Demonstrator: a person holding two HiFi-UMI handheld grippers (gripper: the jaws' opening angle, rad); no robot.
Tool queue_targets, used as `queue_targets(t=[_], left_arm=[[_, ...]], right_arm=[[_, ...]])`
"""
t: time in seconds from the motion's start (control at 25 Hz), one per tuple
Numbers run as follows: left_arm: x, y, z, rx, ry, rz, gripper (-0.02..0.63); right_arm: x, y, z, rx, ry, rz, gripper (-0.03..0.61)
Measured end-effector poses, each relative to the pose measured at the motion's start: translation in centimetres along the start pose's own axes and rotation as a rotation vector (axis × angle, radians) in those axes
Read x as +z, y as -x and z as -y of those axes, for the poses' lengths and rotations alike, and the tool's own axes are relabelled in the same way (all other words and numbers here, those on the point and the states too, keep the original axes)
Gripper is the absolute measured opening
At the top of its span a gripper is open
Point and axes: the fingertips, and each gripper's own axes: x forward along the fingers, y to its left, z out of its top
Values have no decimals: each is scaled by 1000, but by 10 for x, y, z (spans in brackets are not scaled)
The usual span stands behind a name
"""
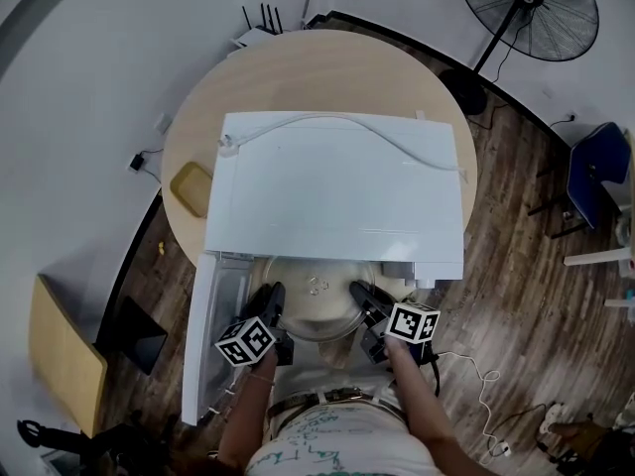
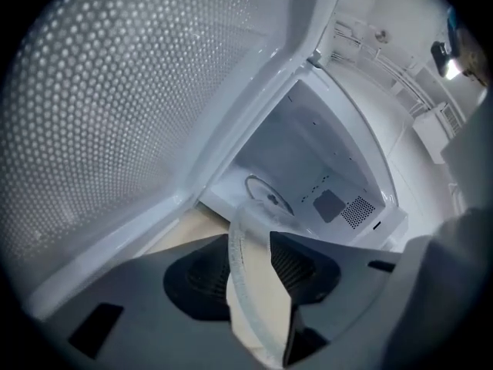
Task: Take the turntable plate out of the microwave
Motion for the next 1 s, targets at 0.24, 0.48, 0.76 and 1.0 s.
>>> queue_targets(t=[0.24, 0.48, 0.76, 1.0], left_arm=[[-2, 15, 11, 24, 35, 60, 160], [-2, 36, 16, 53, 71, 130, 149], [-1, 67, 15, 68, 68, 152, 147], [5, 77, 18, 27, 47, 142, 146]], right_arm=[[9, 9, -10, 32, 40, -16, 88], [10, 12, -22, 73, 69, -70, 89], [-3, 15, -41, 105, 84, -100, 90], [-7, 24, -52, 87, 82, -58, 89]])
